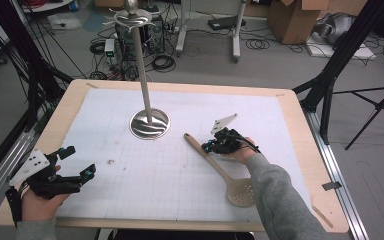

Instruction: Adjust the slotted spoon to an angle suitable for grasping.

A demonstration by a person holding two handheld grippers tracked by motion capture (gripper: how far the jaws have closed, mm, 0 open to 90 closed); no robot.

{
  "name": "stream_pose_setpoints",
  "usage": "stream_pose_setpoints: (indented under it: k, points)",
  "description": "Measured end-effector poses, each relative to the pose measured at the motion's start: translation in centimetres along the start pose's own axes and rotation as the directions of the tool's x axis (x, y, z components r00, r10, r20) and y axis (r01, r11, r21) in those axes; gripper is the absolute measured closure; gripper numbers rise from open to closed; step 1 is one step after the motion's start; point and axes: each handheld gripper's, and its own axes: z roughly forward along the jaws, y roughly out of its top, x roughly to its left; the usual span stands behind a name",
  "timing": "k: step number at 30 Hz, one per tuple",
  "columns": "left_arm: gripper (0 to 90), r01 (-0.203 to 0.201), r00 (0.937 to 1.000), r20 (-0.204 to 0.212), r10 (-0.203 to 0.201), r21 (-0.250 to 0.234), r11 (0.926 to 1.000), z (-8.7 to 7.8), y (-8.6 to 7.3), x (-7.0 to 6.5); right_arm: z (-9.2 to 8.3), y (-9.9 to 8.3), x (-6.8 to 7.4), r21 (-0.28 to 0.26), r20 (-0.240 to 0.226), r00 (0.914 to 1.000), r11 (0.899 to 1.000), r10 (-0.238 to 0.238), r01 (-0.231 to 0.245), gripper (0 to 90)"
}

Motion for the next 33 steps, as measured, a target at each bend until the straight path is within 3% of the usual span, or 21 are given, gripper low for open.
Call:
stream_pose_setpoints:
  k: [3,11,24,33]
  points:
    - [2.3,0.0,1.0,0.002,0.0,-0.001,1.0,0.0,0.0,0.0,0.1,0.2,0.2,0.0,-0.009,1.0,1.0,0.002,-0.002,90.0]
    - [2.3,-0.002,1.0,0.004,0.002,0.002,1.0,0.0,0.0,-0.1,1.3,1.4,1.0,0.009,-0.051,0.997,0.998,-0.058,0.059,90.0]
    - [2.3,-0.004,1.0,0.002,0.004,0.002,1.0,0.0,0.1,-0.2,2.9,2.8,2.7,0.019,-0.125,0.9824,0.99,-0.139,0.143,90.0]
    - [2.3,-0.007,1.0,0.006,0.007,0.005,1.0,0.2,0.1,-0.3,3.3,3.0,3.1,0.037,-0.133,0.98,0.987,-0.147,0.154,90.0]
